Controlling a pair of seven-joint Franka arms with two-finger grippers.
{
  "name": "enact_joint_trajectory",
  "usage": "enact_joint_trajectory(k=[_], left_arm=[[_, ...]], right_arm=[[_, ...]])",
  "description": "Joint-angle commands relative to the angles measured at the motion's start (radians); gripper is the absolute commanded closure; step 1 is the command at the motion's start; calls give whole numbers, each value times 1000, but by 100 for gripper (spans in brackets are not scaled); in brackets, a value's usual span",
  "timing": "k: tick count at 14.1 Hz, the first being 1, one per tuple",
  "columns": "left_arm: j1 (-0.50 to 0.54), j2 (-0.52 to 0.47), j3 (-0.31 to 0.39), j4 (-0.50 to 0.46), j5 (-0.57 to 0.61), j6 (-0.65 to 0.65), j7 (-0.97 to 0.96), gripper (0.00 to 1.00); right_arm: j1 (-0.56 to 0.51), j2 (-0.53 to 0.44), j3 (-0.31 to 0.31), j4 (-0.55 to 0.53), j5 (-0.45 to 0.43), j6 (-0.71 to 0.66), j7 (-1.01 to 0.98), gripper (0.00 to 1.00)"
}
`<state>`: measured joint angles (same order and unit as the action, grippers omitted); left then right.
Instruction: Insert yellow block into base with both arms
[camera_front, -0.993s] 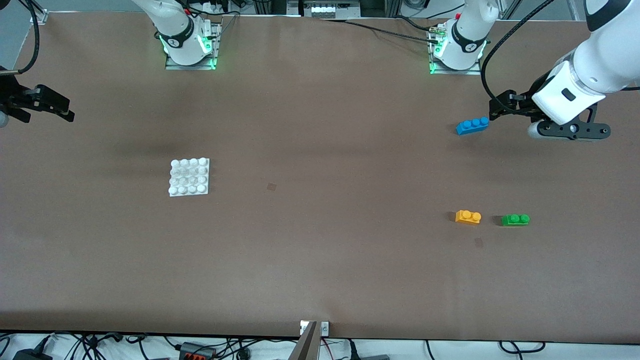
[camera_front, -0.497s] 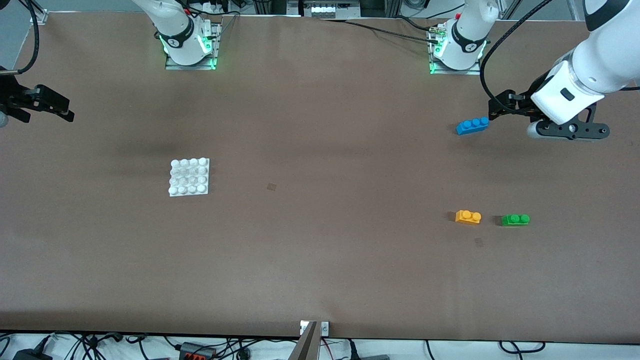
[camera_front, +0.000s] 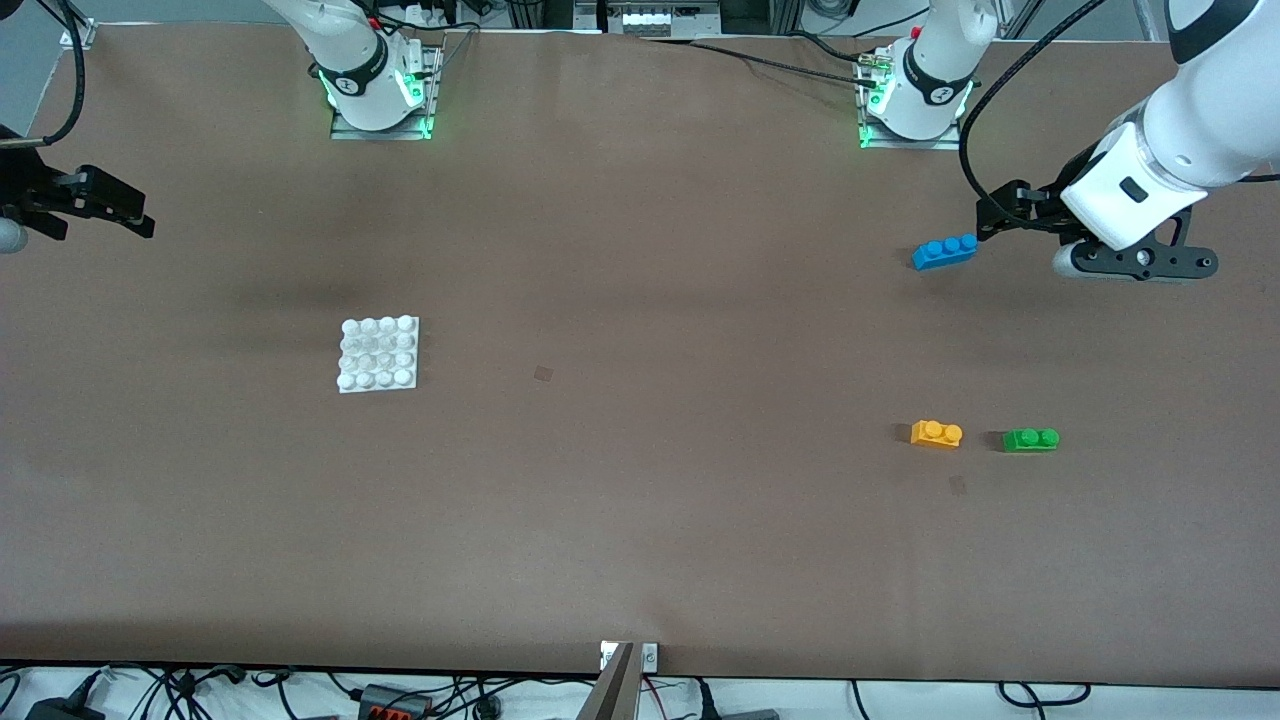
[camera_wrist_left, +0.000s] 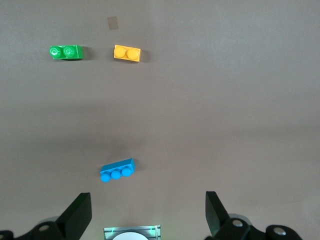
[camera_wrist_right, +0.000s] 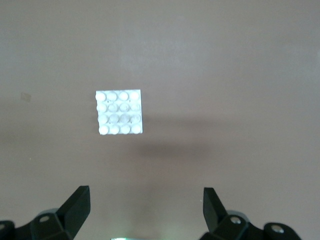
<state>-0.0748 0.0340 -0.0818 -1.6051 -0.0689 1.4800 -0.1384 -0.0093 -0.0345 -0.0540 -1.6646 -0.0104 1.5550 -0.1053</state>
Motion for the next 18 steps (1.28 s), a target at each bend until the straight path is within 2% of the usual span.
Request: enact_joint_trajectory(k=[1, 6, 12, 15, 18], left_arm=[[-2, 7, 2, 16, -6, -9, 17, 0], [0, 7, 2, 16, -8, -9, 17, 0], [1, 10, 2, 17, -12, -9, 46, 0], [3, 12, 2, 17, -12, -9, 46, 0], [3, 12, 2, 16, -12, -9, 48, 0]], right_arm=[[6, 10, -4, 23, -8, -52, 10, 0], [-1, 18, -6, 23, -9, -50, 1, 0], [-3, 111, -7, -4, 3, -50, -2, 0], [-5, 171, -9, -39, 21, -12, 9, 0], [8, 234, -6, -130, 73, 135, 18, 0]])
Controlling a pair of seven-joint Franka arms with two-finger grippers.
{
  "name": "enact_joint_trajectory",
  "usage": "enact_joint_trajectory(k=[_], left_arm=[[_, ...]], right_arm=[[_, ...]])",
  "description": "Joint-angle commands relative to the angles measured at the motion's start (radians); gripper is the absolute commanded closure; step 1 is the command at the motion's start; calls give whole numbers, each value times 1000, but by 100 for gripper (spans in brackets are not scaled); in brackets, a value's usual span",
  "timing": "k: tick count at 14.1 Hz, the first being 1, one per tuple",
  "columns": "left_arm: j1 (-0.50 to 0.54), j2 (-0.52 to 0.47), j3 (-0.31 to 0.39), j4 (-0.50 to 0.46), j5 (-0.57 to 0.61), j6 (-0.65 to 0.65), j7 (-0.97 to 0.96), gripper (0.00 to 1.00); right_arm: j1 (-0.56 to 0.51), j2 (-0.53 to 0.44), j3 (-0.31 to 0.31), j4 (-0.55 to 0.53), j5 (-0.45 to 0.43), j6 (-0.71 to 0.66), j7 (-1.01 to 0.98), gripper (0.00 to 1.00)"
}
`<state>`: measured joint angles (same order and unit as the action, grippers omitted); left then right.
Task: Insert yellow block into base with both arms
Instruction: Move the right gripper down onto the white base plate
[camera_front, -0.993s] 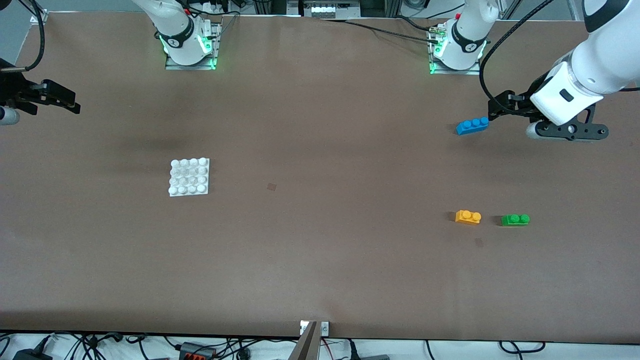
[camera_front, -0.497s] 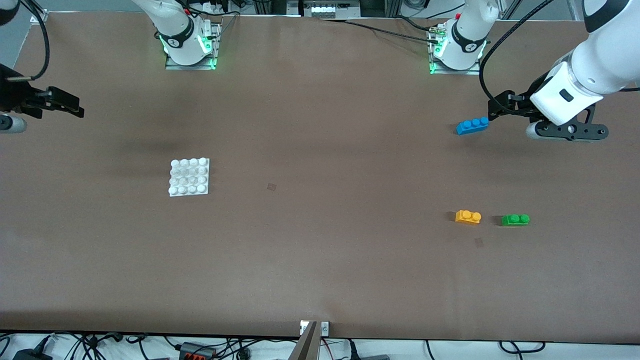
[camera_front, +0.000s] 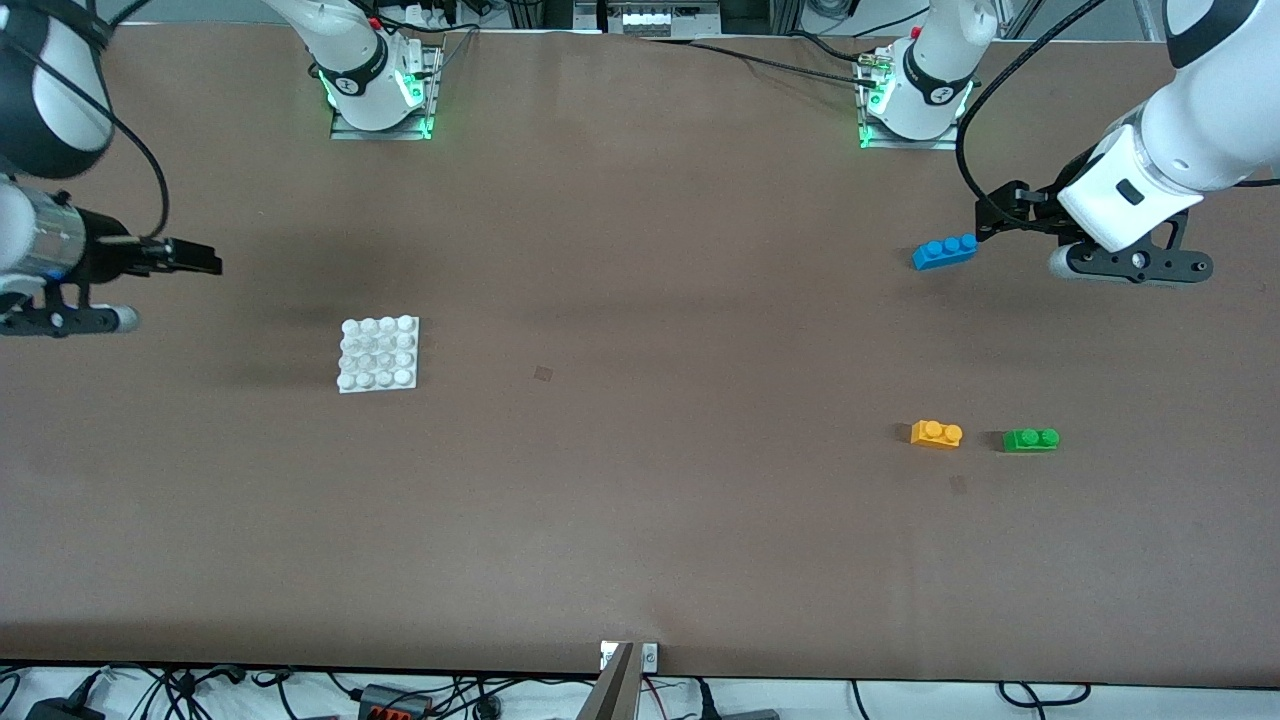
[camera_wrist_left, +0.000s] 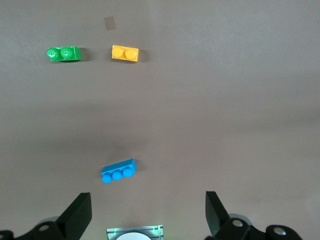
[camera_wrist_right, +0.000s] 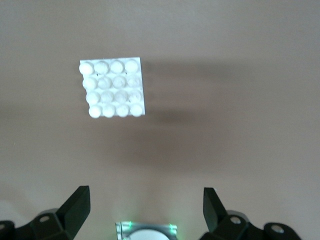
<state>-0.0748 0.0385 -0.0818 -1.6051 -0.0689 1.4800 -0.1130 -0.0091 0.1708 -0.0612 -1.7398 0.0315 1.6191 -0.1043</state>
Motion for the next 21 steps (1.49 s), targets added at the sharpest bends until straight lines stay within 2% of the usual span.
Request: enact_joint_trajectory(k=[1, 3, 4, 6, 9, 15, 16, 17, 18, 21], left_arm=[[3, 8, 2, 17, -12, -10, 22, 0], [3, 8, 2, 17, -14, -10, 22, 0], [3, 8, 2, 17, -14, -10, 22, 0], [4, 8, 2, 17, -14, -10, 22, 0], [4, 8, 2, 17, -15, -10, 22, 0], [6, 8, 5, 17, -17, -10, 22, 0], [4, 8, 5, 17, -17, -10, 22, 0], [4, 8, 7, 17, -15, -10, 22, 0], [4, 8, 7, 17, -17, -10, 22, 0], [4, 8, 7, 17, -17, -12, 22, 0]], right_arm=[[11, 64, 3, -72, 66, 118, 17, 0], [8, 137, 4, -87, 169, 232, 14, 0], [11, 169, 6, -87, 183, 272, 12, 0], [61, 205, 6, -112, 185, 368, 14, 0], [70, 211, 7, -254, 185, 563, 5, 0], [95, 211, 17, -411, 185, 757, -2, 0], [96, 211, 17, -425, 185, 766, -2, 2], [97, 211, 17, -431, 185, 766, -2, 17], [97, 211, 17, -431, 185, 766, -2, 23], [97, 226, 17, -428, 185, 771, -2, 28]])
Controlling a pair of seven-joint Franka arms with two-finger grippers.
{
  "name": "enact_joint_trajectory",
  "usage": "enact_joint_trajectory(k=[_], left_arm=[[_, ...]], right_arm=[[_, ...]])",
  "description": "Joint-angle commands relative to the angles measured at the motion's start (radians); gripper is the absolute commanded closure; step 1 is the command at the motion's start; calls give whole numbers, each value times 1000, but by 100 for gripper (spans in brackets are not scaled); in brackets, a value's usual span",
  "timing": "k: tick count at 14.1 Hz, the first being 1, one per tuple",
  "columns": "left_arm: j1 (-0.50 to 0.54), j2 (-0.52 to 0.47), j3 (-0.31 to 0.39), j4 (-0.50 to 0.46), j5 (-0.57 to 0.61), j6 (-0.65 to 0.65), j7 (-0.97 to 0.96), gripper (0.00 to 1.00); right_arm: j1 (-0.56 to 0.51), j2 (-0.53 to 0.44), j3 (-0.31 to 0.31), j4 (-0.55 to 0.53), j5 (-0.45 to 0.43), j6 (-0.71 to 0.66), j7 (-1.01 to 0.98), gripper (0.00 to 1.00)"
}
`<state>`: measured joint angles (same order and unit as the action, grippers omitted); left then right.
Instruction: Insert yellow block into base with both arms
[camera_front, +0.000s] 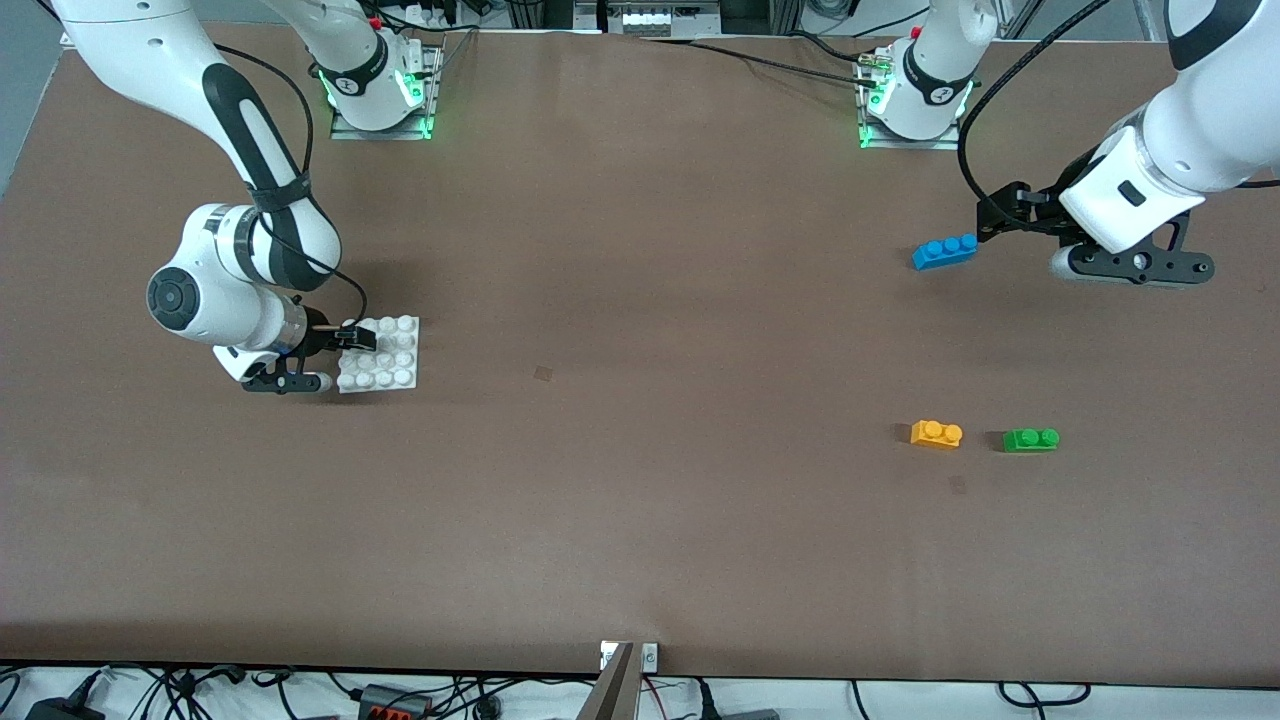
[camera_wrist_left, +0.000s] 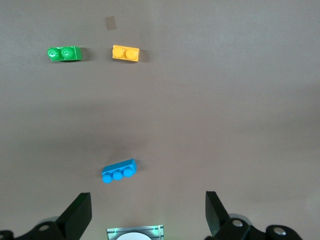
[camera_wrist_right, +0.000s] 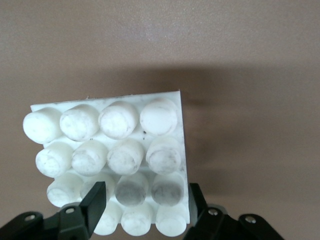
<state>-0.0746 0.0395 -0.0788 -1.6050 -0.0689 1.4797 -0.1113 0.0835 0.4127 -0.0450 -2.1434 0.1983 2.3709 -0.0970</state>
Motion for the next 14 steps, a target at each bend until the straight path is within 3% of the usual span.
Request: enact_joint_trajectory(k=[1, 5, 9, 14], left_arm=[[4, 8, 4, 17, -17, -12, 21, 0], [10, 6, 8, -1, -17, -13, 57, 0], [10, 78, 94, -36, -52, 80, 157, 0], [4, 279, 94, -108, -54, 417, 156, 0]], right_arm=[[4, -11, 1, -24, 18, 30, -9, 28], [4, 5, 13, -24, 18, 51, -9, 36], [12, 17, 14, -24, 18, 53, -9, 37], [50, 41, 14, -24, 18, 93, -10, 41]])
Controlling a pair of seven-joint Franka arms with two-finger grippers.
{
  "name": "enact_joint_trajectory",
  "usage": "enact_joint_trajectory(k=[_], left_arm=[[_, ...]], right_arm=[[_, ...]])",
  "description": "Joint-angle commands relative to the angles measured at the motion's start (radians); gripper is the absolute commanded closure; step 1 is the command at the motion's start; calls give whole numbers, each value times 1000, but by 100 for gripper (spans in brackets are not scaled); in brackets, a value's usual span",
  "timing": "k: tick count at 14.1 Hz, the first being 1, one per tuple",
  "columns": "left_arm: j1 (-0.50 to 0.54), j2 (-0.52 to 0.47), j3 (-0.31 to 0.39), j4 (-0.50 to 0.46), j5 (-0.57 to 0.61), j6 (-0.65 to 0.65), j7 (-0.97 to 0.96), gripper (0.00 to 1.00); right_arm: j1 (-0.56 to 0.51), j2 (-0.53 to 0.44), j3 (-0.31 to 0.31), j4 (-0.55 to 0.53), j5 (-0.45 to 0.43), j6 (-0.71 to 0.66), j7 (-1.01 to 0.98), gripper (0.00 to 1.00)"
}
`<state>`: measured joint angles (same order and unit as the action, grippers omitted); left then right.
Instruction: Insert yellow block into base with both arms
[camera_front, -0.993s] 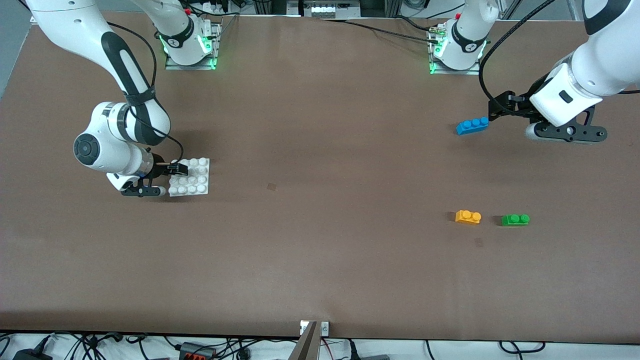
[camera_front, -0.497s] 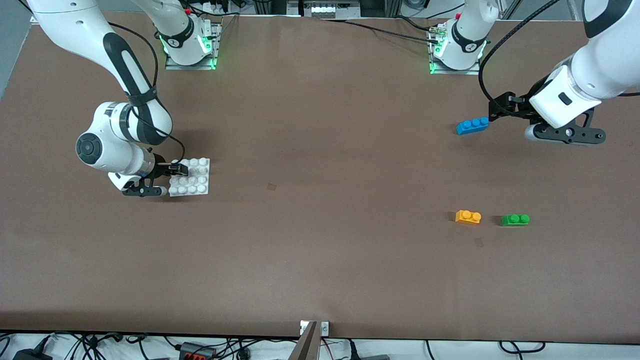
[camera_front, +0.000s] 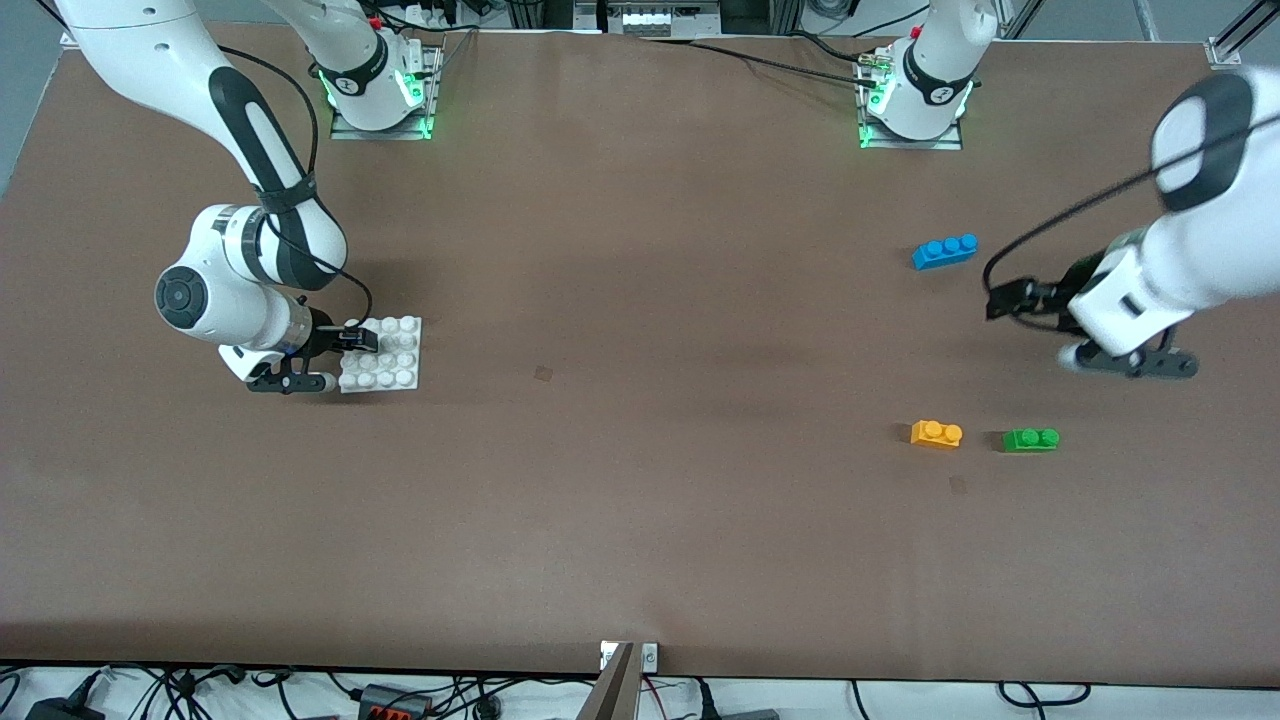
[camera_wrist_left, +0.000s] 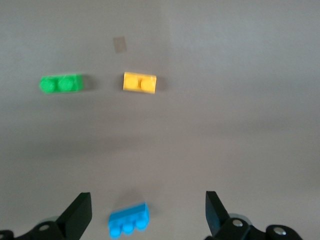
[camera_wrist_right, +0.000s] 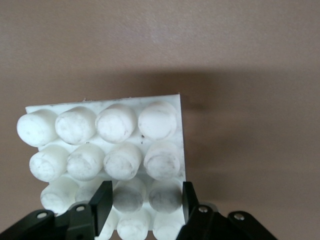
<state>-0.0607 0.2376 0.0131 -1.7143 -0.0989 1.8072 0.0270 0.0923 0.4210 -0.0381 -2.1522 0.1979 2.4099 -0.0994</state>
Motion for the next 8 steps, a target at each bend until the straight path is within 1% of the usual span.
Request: enact_joint_trajectory(k=[1, 3, 5, 7, 8], left_arm=[[-7, 133, 2, 7, -25, 125, 19, 0], [-8, 208, 4, 24, -24, 208, 16, 0], [-25, 274, 2, 56, -22, 240, 14, 0], [-21, 339, 2, 94, -13, 291, 31, 0], [-18, 348, 2, 96, -10, 316, 43, 0]], right_arm=[[70, 33, 6, -14, 18, 54, -6, 43], [130, 42, 6, -5, 23, 55, 10, 44], [168, 70, 6, 21, 24, 57, 12, 44], [234, 117, 6, 55, 35, 72, 15, 44], [268, 149, 6, 78, 66, 96, 42, 44]])
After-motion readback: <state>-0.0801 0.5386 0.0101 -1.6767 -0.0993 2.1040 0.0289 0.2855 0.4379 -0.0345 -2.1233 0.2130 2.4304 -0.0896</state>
